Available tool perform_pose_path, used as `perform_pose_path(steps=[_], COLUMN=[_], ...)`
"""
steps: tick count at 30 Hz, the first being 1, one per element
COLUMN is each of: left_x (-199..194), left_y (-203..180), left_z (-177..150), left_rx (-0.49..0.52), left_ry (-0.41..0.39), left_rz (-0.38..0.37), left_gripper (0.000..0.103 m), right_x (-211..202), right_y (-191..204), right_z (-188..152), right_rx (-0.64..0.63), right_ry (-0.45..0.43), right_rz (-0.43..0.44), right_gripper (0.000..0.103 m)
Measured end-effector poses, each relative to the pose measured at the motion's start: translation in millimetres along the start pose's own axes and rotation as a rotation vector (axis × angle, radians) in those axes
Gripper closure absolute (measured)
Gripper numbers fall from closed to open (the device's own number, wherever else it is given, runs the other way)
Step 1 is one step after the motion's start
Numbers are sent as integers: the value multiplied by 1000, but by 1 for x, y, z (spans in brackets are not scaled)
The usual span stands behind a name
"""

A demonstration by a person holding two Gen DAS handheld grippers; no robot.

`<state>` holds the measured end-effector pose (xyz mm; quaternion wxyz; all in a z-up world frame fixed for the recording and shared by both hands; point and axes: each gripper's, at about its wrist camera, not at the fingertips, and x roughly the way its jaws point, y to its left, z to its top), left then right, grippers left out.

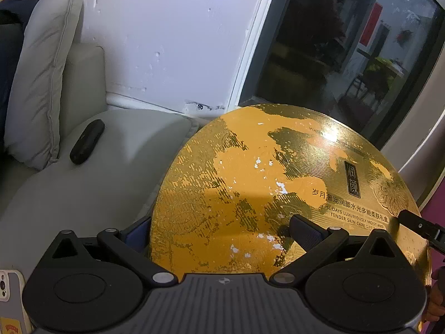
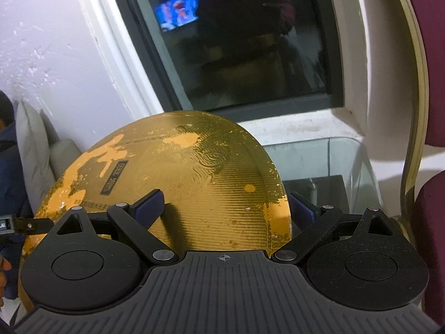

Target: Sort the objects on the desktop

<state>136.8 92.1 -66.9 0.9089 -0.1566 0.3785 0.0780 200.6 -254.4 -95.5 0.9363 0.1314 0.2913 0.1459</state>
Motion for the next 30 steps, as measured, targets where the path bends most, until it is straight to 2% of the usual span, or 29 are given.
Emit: perform_pose_path(steps=[14,30], left_x=[19,30], left_y=[2,11], left_z=[-5,-8], left_rx=[-4,-28], left_ry=[38,78], left_rz=[28,1], left_gripper=[1,0], right_x=[10,10], right_y=[2,15], right_z=[-5,-2], right_rx=[4,4], right_ry=[48,67], right_rz=[-21,-93], right_gripper=[8,8])
